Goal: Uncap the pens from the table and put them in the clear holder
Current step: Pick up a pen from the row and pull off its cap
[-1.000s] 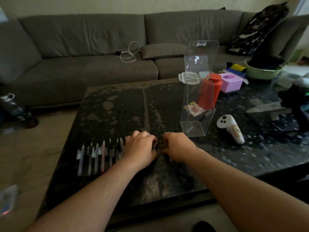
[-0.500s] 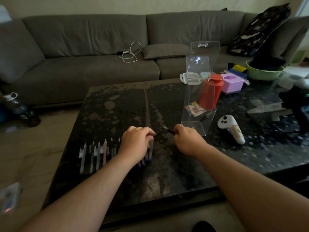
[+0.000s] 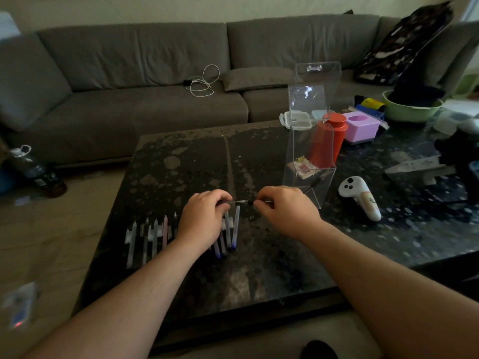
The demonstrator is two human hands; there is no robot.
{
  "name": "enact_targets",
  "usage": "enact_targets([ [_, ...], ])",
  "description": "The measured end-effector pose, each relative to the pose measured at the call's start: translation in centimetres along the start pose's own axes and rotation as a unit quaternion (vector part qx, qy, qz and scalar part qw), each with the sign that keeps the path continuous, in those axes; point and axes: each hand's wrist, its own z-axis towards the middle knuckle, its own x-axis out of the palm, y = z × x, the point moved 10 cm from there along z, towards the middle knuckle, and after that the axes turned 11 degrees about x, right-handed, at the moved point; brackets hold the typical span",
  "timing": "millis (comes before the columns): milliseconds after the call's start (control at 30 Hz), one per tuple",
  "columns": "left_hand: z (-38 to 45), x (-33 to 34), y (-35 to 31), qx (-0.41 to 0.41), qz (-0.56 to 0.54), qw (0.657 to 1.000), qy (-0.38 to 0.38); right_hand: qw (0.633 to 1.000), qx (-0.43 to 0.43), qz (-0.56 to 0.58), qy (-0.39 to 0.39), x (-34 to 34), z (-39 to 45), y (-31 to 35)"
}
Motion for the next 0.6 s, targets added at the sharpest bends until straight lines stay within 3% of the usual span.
enact_targets([
  [200, -0.3, -0.4, -0.5, -0.006, -0.025, 1.000, 0.001, 1.000, -0.009, -0.003, -0.018, -0.3, -0.2, 0.5],
  [400, -0.6, 0.2, 1.0, -0.104, -0.274, 0.955, -0.037, 0.995, -0.065, 0.011, -0.075, -1.6, -0.9, 1.9],
  [467, -0.7, 0.2, 1.0, -0.099, -0.272, 0.957, -0.031, 0.989, -0.091, -0.013, -0.113, -2.3, -1.4, 2.5],
  [600, -0.9, -0.5, 0.1, -0.061, -0.145, 0.987, -0.027, 0.980, -0.137, -0.036, -0.140, -2.5, -2.1, 3.9],
])
